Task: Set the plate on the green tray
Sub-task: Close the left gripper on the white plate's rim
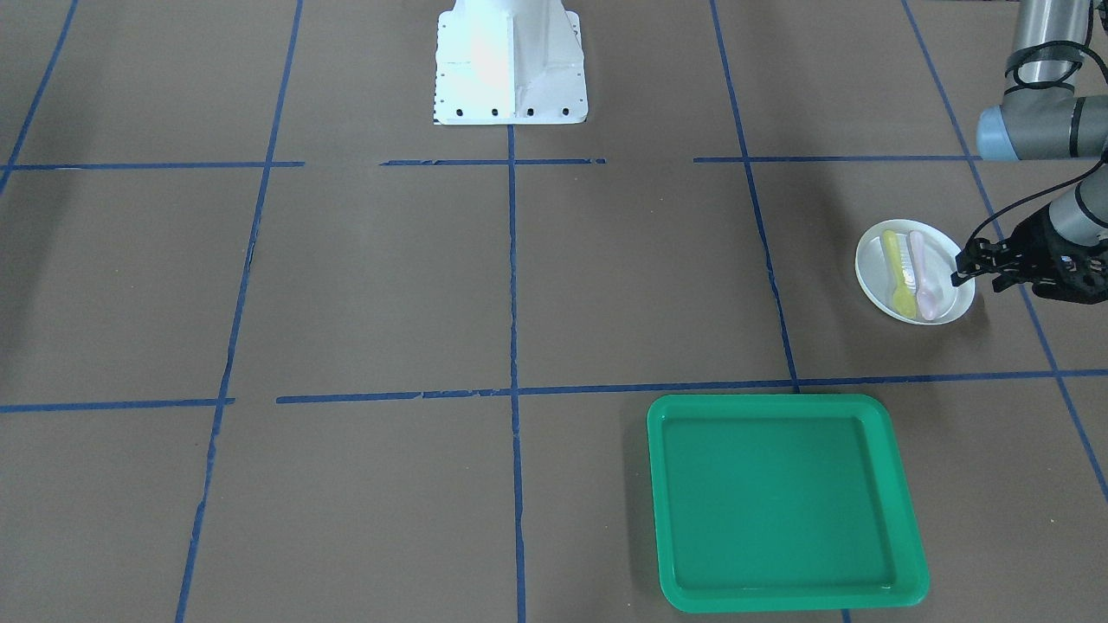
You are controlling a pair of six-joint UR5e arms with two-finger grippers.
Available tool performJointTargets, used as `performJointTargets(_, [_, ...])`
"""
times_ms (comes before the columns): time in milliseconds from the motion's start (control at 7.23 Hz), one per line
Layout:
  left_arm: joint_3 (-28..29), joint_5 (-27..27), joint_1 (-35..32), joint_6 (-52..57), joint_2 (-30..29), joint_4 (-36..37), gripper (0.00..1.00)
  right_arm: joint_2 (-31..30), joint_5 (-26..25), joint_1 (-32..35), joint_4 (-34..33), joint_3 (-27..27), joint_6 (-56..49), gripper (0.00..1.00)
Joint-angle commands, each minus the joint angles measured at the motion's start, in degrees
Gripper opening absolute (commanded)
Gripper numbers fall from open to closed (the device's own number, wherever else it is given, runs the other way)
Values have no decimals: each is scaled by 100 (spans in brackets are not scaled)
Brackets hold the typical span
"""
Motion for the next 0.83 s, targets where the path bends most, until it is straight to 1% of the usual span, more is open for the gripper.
performJointTargets(0, [-4, -12, 3, 29, -6, 0, 72, 0, 0, 0, -3, 1, 0, 100])
performJointTargets(553, [5, -21, 125, 3, -6, 17, 73, 0, 0, 0, -3, -8, 0, 100])
performJointTargets(691, [5, -21, 126, 3, -6, 17, 68, 0, 0, 0, -3, -8, 0, 100])
